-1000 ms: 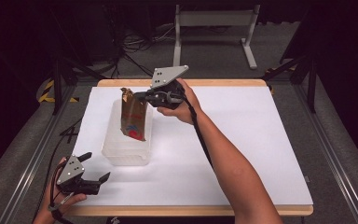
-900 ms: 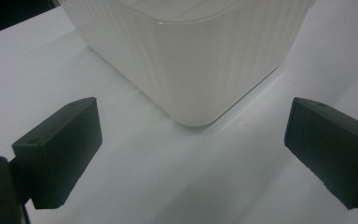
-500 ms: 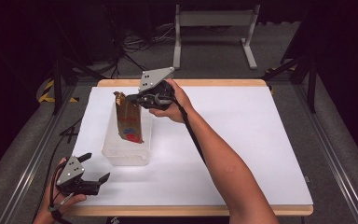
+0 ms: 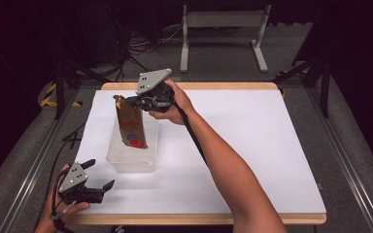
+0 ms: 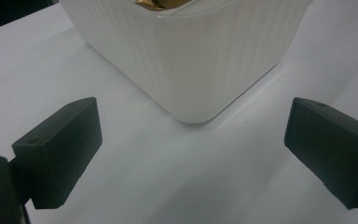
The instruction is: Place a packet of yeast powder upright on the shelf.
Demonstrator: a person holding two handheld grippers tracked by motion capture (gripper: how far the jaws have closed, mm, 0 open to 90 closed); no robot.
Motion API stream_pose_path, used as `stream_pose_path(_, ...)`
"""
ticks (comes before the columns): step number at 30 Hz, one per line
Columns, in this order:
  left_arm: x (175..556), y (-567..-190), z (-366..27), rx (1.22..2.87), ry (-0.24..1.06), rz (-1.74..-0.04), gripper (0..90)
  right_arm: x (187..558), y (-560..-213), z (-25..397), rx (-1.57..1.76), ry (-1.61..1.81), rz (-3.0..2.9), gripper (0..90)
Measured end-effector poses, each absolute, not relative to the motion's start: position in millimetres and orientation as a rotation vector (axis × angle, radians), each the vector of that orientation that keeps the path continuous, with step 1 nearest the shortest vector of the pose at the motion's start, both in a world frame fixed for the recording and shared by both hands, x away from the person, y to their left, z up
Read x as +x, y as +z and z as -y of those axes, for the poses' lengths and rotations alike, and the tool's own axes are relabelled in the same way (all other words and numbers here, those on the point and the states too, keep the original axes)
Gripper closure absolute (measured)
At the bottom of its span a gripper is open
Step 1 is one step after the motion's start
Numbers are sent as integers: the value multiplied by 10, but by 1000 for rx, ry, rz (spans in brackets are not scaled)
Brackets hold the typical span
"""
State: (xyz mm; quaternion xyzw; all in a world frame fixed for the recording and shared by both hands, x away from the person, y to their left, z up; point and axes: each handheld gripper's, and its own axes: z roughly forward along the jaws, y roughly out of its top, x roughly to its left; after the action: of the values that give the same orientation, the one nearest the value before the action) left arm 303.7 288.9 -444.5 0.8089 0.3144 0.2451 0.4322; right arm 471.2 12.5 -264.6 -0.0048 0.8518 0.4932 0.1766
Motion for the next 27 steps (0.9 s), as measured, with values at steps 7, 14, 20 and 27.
stream_pose_path(7,3033,-4450,-2907,2013,610,-790,50,4756,-2624,-180,-50,1366,-2421,894)
stream_pose_path(14,3028,-4454,-2899,2019,608,-788,50,4789,-2613,-206,-88,1378,-2433,895)
stream_pose_path(20,3026,-4454,-2902,2021,610,-789,50,4677,-2658,-256,-182,1391,-2440,894)
stream_pose_path(27,3031,-4451,-2892,2021,610,-785,50,4547,-2697,-288,-249,1383,-2416,894)
